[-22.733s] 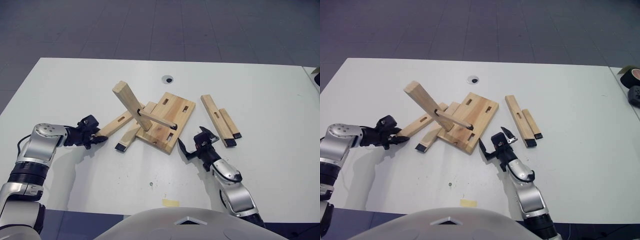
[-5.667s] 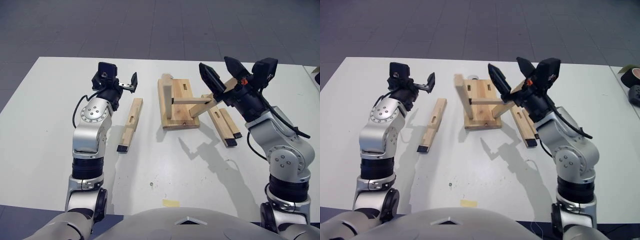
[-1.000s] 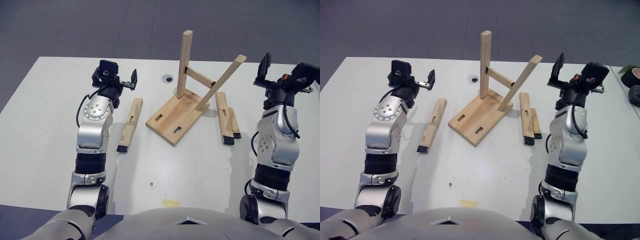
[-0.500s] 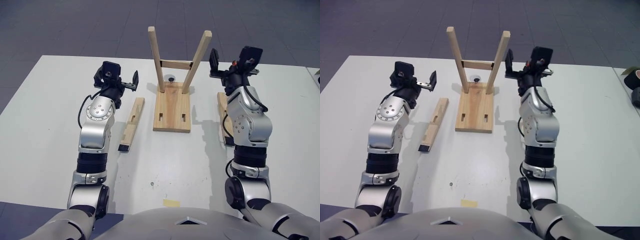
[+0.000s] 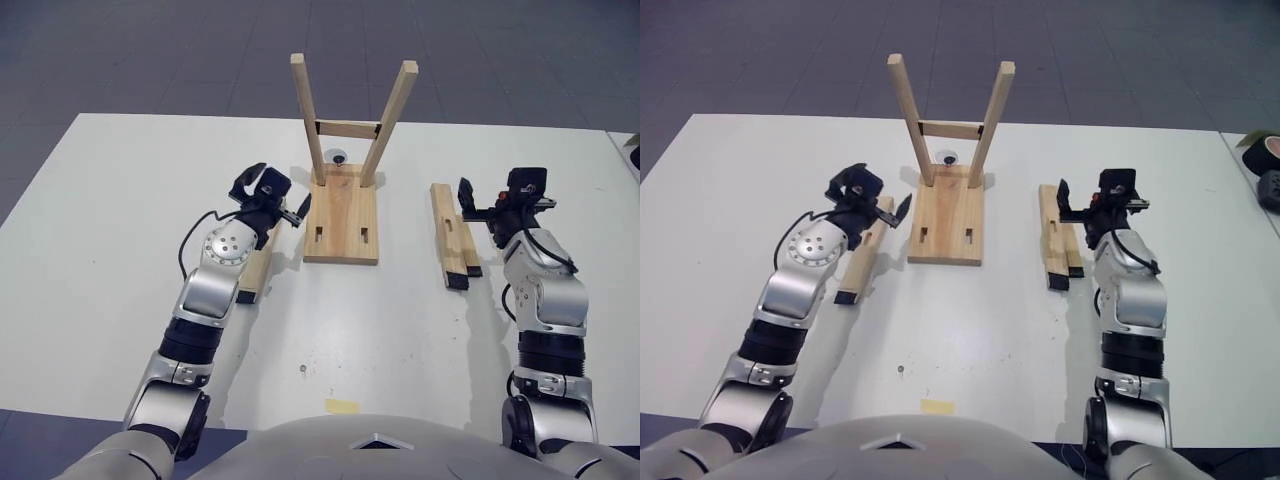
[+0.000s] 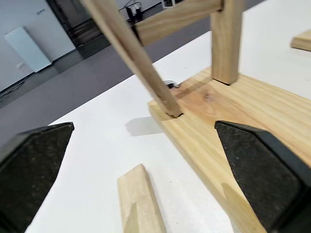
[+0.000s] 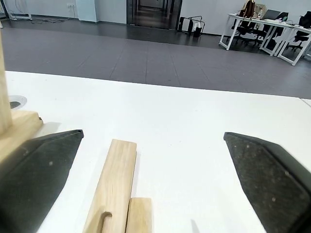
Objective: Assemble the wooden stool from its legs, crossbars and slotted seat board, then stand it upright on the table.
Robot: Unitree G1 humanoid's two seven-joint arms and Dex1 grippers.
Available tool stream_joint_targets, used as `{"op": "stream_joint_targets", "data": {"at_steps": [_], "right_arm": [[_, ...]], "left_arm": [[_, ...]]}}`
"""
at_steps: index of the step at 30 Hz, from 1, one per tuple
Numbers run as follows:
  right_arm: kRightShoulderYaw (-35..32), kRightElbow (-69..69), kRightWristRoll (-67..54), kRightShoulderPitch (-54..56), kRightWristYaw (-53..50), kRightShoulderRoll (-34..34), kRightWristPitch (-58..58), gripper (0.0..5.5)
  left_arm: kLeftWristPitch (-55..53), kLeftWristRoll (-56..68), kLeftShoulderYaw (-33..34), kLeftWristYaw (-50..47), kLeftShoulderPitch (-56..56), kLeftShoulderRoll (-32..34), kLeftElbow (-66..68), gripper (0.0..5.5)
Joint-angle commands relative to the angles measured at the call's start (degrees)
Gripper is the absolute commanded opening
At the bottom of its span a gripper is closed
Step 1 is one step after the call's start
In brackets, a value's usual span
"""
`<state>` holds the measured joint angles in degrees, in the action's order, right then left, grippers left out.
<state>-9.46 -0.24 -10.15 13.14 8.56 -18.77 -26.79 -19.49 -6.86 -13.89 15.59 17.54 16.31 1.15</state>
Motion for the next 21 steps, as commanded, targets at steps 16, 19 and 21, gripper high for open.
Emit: {"op": "stream_joint_targets", "data": {"at_steps": [16,19,21], "right_arm": [[8.08,12.49,0.09,-1.05,11.80,3.78,5.46,5.38],[10.03,12.87,-1.56,-0.59,16.51,4.22,4.30,5.38],[12.27,12.21,-2.24,-1.08,20.16,4.22,2.86,5.38]], "left_arm": [[9.69,-9.59,-6.51,4.68,4.09,2.58,17.74,5.40],[11.24,-9.24,-7.68,7.50,3.69,2.34,16.90,5.40],[11.73,-8.81,-8.32,9.43,3.14,2.27,15.65,5.40]]}}
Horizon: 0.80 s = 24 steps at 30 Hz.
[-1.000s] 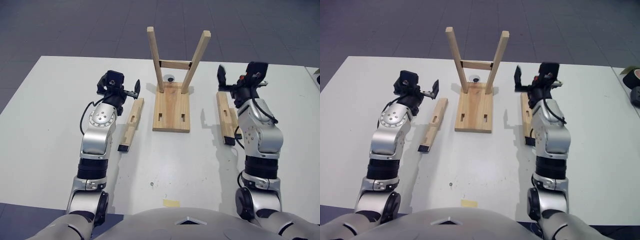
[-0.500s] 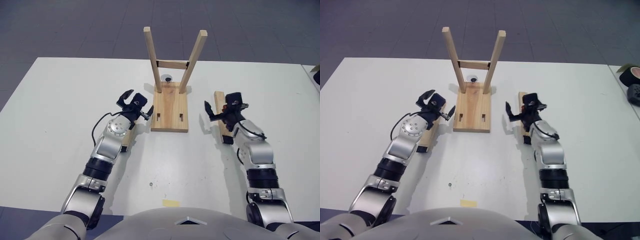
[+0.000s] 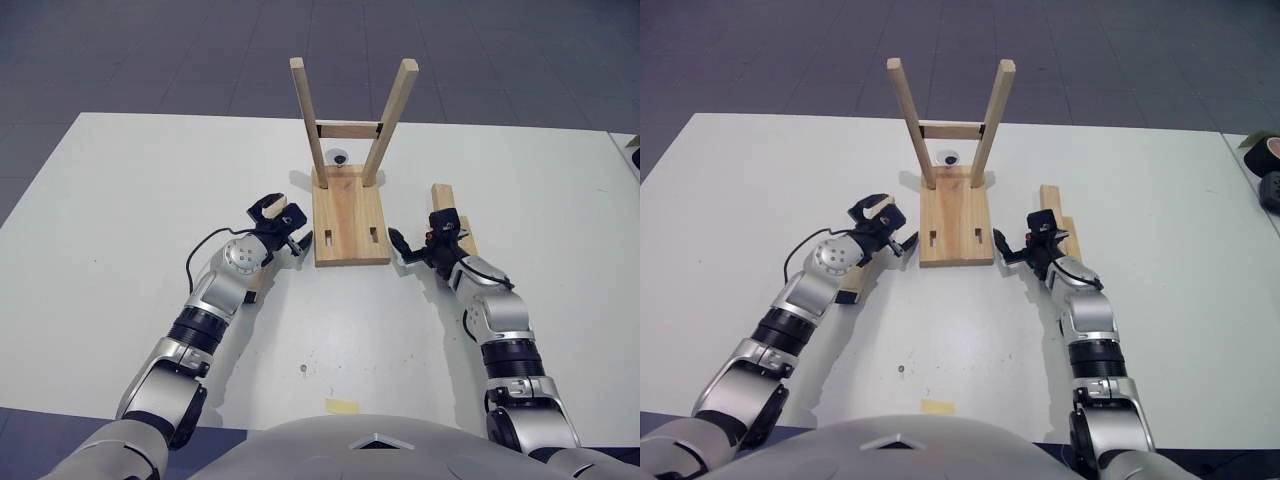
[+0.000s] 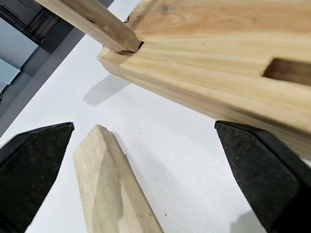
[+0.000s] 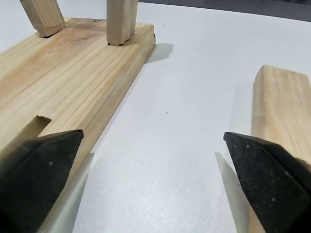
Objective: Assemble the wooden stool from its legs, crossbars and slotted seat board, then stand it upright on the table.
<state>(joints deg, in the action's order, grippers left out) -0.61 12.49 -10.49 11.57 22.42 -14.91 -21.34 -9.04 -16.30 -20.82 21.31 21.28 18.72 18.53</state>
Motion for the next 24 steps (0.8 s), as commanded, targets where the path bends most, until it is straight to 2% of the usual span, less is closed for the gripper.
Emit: {"op": "stream_joint_targets", "data": {"at_steps": [1,5,11,14,21,24], "right_arm": [[4.77,-0.61,-0.99,0.20,7.43,-0.17,-2.36,5.38],[5.68,-1.99,0.22,-1.55,8.95,-2.58,-1.99,5.38],[3.01,-10.65,-0.99,-9.01,8.89,-6.70,-3.75,5.38],[0.28,-13.44,-1.71,-10.62,8.32,-7.68,-2.29,5.38],[-15.61,-16.94,-14.13,-9.69,5.37,-2.60,7.58,5.38],[-22.03,-12.16,-12.65,-10.60,0.60,-4.24,11.99,5.38]], "left_arm": [[1.74,0.49,-1.73,4.40,-0.80,0.05,-2.08,5.40],[2.27,0.93,-2.02,7.06,-2.28,1.43,-4.60,5.40],[1.72,4.42,-2.37,19.45,-8.05,9.03,-16.10,5.40],[0.70,5.07,-2.63,22.52,-10.95,11.06,-19.69,5.40],[0.56,2.90,-1.88,17.93,-10.76,8.84,-17.57,5.40],[1.54,1.87,-1.94,16.42,-10.35,8.92,-16.20,5.40]]}}
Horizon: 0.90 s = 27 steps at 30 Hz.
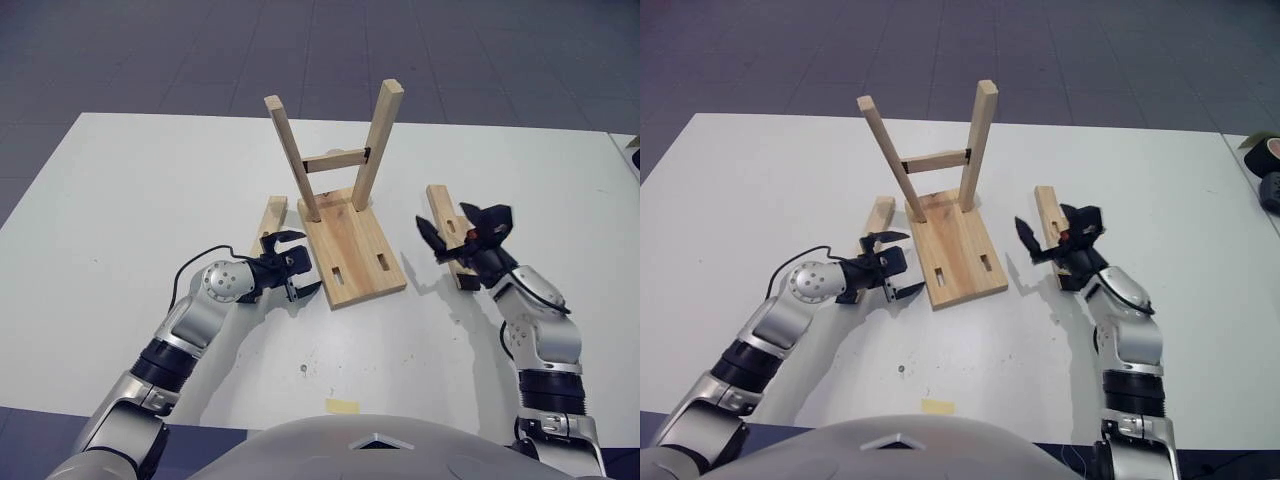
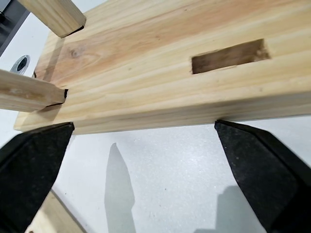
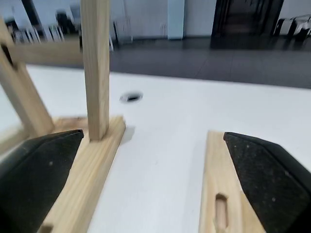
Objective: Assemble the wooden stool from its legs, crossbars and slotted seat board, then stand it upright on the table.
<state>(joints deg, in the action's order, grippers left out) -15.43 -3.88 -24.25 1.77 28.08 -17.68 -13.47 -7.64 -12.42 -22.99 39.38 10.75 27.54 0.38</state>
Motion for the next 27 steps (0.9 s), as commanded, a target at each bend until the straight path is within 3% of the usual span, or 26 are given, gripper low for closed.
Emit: {"op": "stream_joint_targets", "data": {"at_steps": [1,5,15,27], "right_arm": [[-8.64,6.42,1.86,-0.93,-6.46,-2.12,4.76,5.38],[-9.60,15.12,8.36,-2.04,-10.39,-6.07,7.71,5.38],[1.13,14.28,18.77,-4.58,-6.10,-10.39,8.90,5.38],[7.94,9.38,21.87,-6.77,-4.95,-8.42,5.71,5.38]], "left_arm": [[0.16,-2.08,0.33,-2.07,-0.05,0.09,1.99,5.40],[0.22,-1.64,1.20,-3.65,-0.44,-0.39,1.25,5.40],[0.87,0.06,6.25,-6.94,0.72,-0.97,3.60,5.40],[1.40,-1.38,6.81,-6.78,0.98,-0.80,5.28,5.40]]}}
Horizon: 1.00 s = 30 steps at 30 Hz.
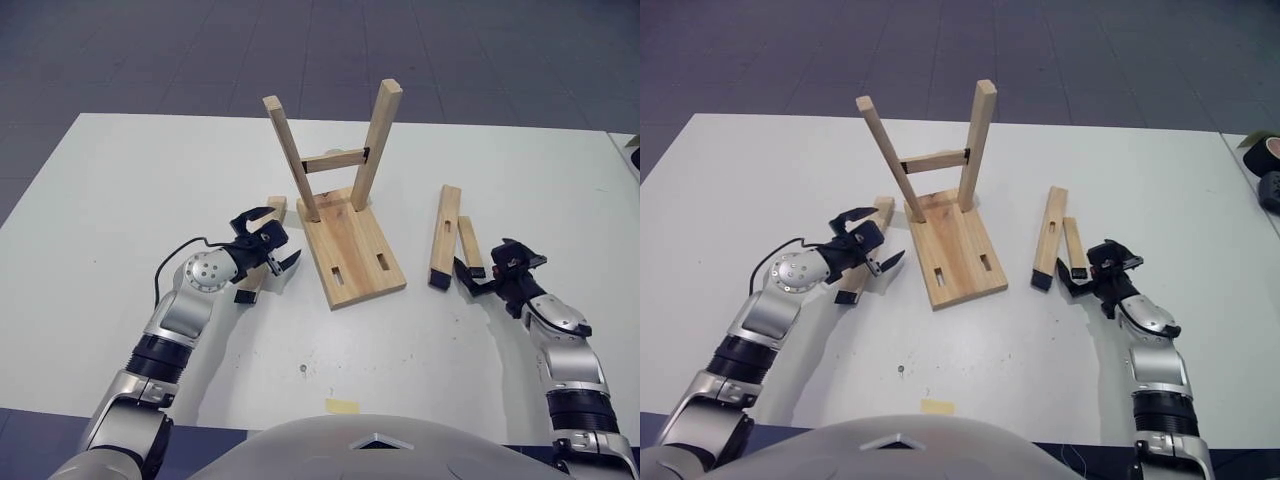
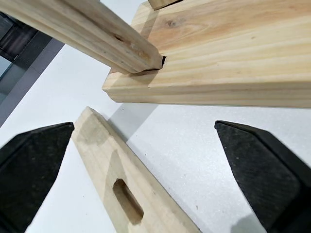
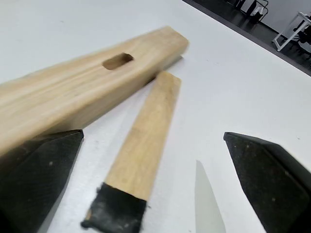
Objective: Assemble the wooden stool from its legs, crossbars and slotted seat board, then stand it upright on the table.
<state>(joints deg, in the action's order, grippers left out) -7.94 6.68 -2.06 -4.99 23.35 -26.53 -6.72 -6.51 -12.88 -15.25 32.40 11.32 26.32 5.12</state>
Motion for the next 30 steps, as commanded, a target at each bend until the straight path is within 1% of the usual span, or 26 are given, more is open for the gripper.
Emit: {"op": "stream_joint_targets", "data": {"at_steps": [1,3,6,7,8,12,13,17,23,28,30], "right_arm": [[0.07,-1.06,-0.39,-0.19,-0.74,0.59,-1.64,5.38],[-1.55,-0.38,-1.78,-0.22,-2.08,1.56,-3.99,5.38],[-5.77,1.10,-8.01,0.99,-3.13,4.50,-10.69,5.38],[-7.15,1.68,-10.23,1.48,-3.22,5.19,-13.65,5.19],[-7.37,1.96,-11.34,1.42,-2.74,5.15,-15.86,5.14],[-5.74,1.94,-11.54,-0.25,-0.60,3.72,-18.04,4.45],[-5.85,2.10,-11.34,-0.38,-0.88,3.61,-18.17,4.36],[-5.52,2.47,-10.54,-0.70,-2.38,3.75,-18.40,3.64],[-4.36,2.92,-9.49,-2.40,-4.14,4.61,-17.59,2.74],[-3.82,3.80,-8.40,-3.02,-5.46,4.34,-15.40,1.86],[-4.02,4.23,-8.16,-2.34,-6.25,4.30,-14.42,1.62]], "left_arm": [[0.29,-1.07,-1.08,0.18,0.25,0.23,0.51,5.40],[0.33,-1.31,-1.23,0.04,0.06,0.06,0.60,5.40],[0.20,-1.75,-1.52,-0.02,-0.29,0.29,0.63,5.40],[0.11,-1.85,-1.45,-0.03,-0.49,0.39,0.37,5.40],[0.02,-1.75,-1.18,0.00,-0.60,0.52,0.11,5.40],[-0.28,-1.34,0.77,-0.72,-0.85,1.31,0.56,5.40],[-0.24,-1.49,1.16,-1.09,-0.96,1.47,0.74,5.40],[-0.51,-1.27,2.23,-2.33,-1.21,1.06,0.71,5.40],[-0.88,-0.78,3.05,-2.45,-3.42,1.73,-1.12,5.40],[-5.20,4.62,8.21,-3.77,-2.78,-0.74,-4.12,5.40],[-5.74,6.96,9.90,-4.51,-1.76,-2.14,-5.76,5.40]]}}
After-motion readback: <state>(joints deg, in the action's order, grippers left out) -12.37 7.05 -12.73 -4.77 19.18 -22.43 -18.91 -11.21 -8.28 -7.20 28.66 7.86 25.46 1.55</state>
